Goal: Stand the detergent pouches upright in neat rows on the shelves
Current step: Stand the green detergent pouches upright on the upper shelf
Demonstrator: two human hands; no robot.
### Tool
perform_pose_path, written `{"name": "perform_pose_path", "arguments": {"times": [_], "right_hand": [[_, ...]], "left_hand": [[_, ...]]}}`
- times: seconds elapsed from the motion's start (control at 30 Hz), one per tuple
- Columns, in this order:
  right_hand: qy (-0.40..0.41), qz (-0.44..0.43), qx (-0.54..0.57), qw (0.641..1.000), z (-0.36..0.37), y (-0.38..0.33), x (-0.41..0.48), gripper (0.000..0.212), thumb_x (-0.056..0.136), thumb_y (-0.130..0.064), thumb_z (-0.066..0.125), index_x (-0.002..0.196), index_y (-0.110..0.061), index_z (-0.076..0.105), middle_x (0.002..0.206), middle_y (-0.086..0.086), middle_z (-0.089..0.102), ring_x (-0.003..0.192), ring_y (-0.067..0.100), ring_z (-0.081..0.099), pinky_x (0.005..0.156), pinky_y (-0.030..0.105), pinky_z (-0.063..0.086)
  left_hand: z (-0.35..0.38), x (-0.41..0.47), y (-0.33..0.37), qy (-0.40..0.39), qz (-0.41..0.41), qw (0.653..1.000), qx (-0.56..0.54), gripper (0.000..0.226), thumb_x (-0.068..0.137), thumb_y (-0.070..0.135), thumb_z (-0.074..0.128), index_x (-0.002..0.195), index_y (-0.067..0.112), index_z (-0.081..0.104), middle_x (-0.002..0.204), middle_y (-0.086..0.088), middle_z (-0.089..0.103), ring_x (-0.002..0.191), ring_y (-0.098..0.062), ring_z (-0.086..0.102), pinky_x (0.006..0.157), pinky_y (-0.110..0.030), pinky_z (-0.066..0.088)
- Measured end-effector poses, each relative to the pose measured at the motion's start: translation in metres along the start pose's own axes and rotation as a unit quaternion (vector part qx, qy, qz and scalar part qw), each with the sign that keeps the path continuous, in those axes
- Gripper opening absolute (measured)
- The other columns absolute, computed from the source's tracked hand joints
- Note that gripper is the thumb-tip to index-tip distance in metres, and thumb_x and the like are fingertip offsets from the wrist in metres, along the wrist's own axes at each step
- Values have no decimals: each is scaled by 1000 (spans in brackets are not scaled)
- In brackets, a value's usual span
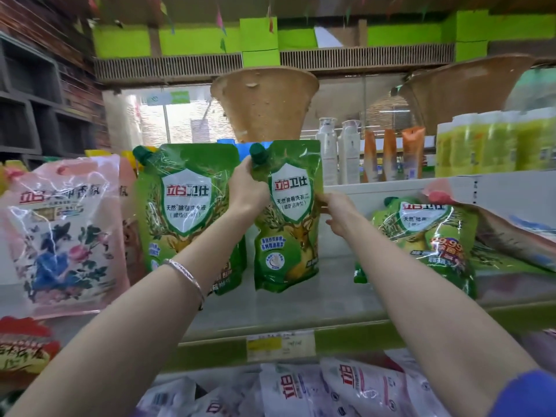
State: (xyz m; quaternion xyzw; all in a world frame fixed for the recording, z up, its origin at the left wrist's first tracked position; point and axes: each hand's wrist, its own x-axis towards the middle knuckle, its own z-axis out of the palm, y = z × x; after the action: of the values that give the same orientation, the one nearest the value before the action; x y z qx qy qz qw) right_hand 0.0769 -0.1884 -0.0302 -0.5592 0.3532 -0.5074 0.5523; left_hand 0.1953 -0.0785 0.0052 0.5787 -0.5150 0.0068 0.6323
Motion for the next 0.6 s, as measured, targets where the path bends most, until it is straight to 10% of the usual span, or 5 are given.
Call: {"name": "perform_pose_path", "arguments": {"times": [0.2, 0.6], "right_hand": [[72, -18, 92, 993, -6, 1, 10, 18, 92, -13, 55, 74, -13, 57, 78, 3, 62, 83, 20, 58, 86, 39, 49], [121, -26, 85, 989, -3, 6, 10, 21, 91, -11, 56, 70, -16, 56, 89, 6, 65, 96, 28, 62, 93, 45, 50]], "left_hand": [[22, 23, 3, 42, 14, 999, 6, 45, 84, -17, 46, 117, 10, 60, 116, -7, 65, 97, -19, 56, 77, -24, 43], [42, 49, -24, 80, -32, 995, -40, 30, 87, -12, 43, 108, 1, 61, 95, -13, 60, 86, -15, 48, 70, -17, 37]]}}
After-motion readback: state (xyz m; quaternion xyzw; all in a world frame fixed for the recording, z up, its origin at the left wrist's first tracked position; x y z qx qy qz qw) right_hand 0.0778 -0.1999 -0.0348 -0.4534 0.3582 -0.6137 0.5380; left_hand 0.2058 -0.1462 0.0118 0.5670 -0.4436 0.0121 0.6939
